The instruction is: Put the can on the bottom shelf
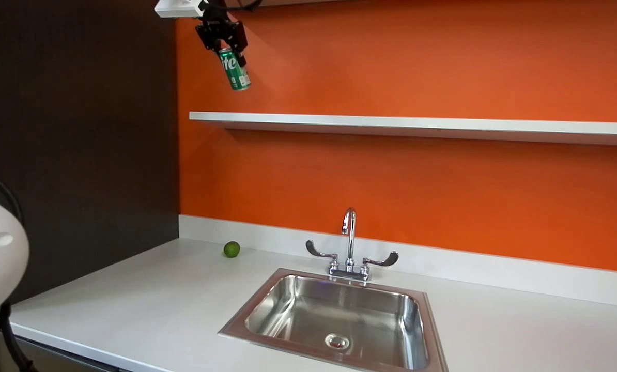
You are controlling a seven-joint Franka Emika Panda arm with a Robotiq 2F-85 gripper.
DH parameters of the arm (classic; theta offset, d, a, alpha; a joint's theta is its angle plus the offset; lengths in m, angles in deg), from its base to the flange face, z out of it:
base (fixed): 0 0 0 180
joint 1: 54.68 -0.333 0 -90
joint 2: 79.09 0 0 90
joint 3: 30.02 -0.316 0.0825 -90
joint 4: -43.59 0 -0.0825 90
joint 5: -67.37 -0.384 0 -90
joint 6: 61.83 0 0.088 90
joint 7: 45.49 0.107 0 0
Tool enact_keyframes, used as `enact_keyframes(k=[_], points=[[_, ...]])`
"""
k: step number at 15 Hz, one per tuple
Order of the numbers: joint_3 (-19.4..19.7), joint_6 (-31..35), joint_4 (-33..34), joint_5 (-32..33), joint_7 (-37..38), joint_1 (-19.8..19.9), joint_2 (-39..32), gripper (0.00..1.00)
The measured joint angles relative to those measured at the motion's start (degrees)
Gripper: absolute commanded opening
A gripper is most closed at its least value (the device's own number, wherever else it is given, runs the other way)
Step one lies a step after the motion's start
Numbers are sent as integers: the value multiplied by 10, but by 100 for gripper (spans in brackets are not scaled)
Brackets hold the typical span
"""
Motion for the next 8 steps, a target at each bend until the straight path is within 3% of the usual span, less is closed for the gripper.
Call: enact_keyframes(k=[8], points=[[7,-37,102,26,27,-12,-102,40]])
